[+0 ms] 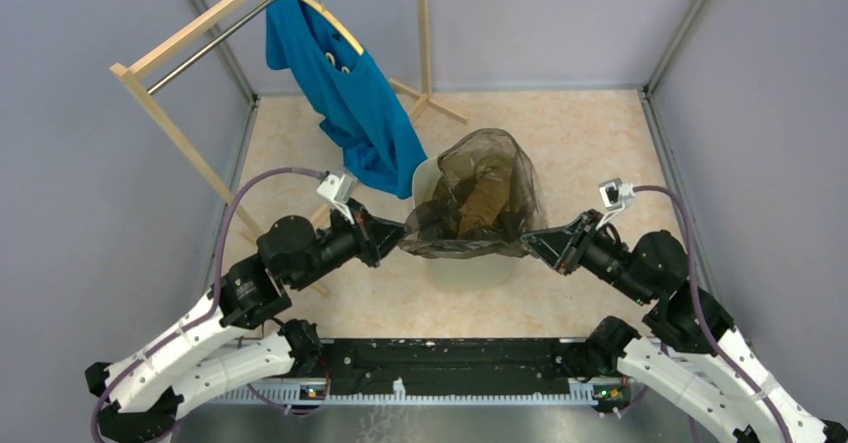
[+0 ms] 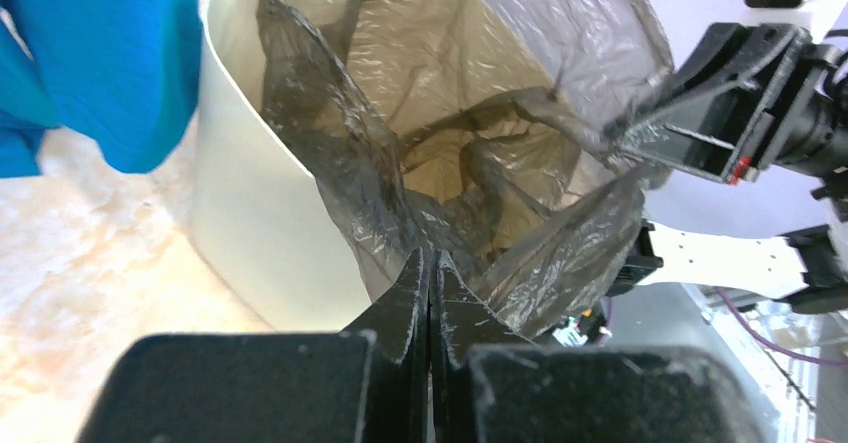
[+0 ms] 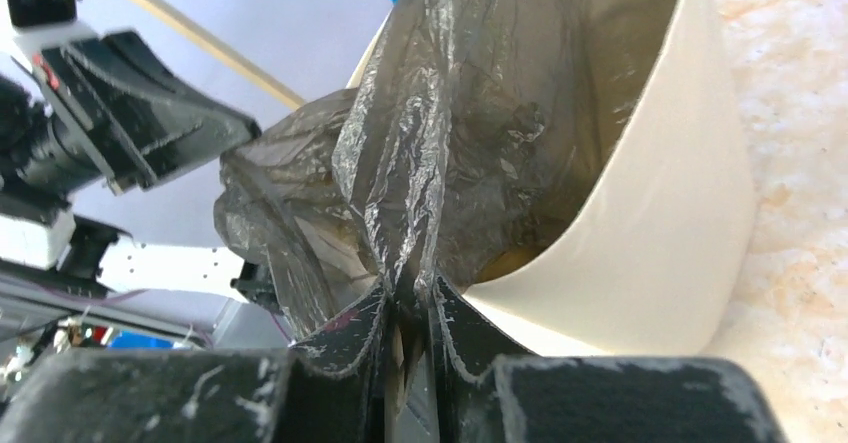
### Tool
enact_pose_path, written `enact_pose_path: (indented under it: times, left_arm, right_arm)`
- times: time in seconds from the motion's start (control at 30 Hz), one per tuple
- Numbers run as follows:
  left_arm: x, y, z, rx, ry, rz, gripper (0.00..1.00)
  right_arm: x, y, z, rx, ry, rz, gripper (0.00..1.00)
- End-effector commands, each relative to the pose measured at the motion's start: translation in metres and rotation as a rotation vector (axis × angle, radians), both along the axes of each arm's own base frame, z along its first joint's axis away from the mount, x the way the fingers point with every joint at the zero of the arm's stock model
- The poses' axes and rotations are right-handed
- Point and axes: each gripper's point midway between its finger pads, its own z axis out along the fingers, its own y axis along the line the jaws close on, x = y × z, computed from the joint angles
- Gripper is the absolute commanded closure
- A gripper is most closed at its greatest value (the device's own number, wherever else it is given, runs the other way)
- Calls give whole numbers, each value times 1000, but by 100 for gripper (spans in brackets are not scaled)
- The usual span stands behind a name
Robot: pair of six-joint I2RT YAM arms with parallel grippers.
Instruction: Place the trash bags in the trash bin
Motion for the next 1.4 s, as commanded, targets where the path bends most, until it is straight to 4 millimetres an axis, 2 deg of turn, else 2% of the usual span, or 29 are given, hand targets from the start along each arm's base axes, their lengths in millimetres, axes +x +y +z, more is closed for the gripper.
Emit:
enact_pose_path:
  times: [0.0, 0.1, 0.23, 0.37, 0.57, 0.77, 0.9, 0.93, 1.0, 1.07, 1.13, 1.2, 1.3, 1.37]
  left_arm:
    - [-14, -5, 5, -141, -9, -61, 100]
    - [-17, -5, -18, -146, 41, -63, 100]
    - [-29, -10, -50, -104, 136, -115, 100]
    - [-31, -12, -65, -104, 171, -123, 100]
    - [-22, -17, -86, -111, 215, -77, 100]
    - [1, -23, -98, -81, 240, 21, 100]
    - [15, -18, -108, -50, 263, 107, 100]
    - [16, -18, -110, -48, 269, 122, 100]
    - [17, -17, -115, -45, 276, 131, 100]
    - [16, -16, -119, -31, 285, 132, 100]
    - [15, -13, -122, -8, 297, 139, 100]
    - [13, -6, -123, 20, 303, 150, 87]
    - [9, 10, -119, 72, 293, 175, 68]
    - [7, 27, -113, 118, 268, 207, 59]
  right_arm:
    - [8, -17, 10, 3, 36, -113, 90]
    - [10, -16, 3, -4, 77, -123, 100]
    - [9, -20, -9, -26, 117, -147, 100]
    - [12, -32, -26, -92, 139, -196, 100]
    - [29, -48, -53, -234, 116, -296, 100]
    - [51, -53, -57, -322, 60, -365, 100]
    - [67, -51, -79, -382, 35, -395, 97]
    - [70, -50, -87, -394, 34, -397, 94]
    - [72, -46, -96, -407, 31, -382, 81]
    - [69, -47, -95, -428, 39, -369, 71]
    - [64, -52, -80, -425, 33, -369, 61]
    - [55, -55, -57, -399, 15, -350, 50]
    - [40, -65, -25, -353, -14, -340, 39]
    - [34, -76, -2, -330, -43, -368, 37]
